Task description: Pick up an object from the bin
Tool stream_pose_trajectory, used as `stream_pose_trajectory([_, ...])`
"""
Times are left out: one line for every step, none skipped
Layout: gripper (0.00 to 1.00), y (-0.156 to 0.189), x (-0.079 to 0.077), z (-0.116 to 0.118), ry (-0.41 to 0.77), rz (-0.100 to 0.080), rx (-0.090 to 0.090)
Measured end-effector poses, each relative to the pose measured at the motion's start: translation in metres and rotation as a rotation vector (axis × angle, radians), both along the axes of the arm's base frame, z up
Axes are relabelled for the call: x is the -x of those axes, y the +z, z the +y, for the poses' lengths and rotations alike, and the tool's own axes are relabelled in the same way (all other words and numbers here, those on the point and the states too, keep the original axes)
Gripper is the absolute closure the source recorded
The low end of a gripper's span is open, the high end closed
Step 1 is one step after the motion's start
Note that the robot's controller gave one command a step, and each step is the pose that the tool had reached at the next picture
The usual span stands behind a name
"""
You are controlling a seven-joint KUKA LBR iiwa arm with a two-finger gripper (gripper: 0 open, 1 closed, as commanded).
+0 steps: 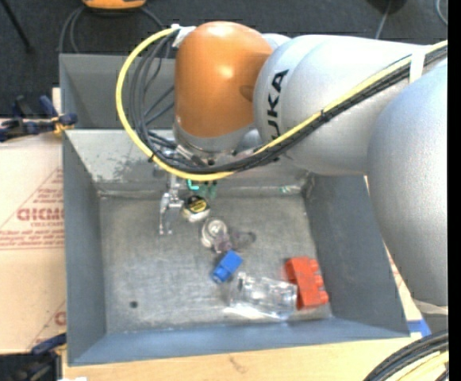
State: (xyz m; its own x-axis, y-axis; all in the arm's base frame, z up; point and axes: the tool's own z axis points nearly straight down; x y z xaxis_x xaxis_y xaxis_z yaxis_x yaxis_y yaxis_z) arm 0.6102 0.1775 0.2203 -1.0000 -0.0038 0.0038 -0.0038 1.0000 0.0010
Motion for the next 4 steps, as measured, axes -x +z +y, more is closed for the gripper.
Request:
stream_pose_trajectory([0.0,-0.093,-0.034,-0.053,0.003,-0.001,0.003])
stream_pose_trajectory([0.0,-0.121,-0.041,-0.099,0.17,-0.005,0.003])
stream_pose_trajectory([0.0,-0.146,-0.04,-0.102,0.097,-0.013,-0.004])
stream_pose_trajectory([1.0,-0.143,-0.043,-0.102,0.094,-0.021,-0.004])
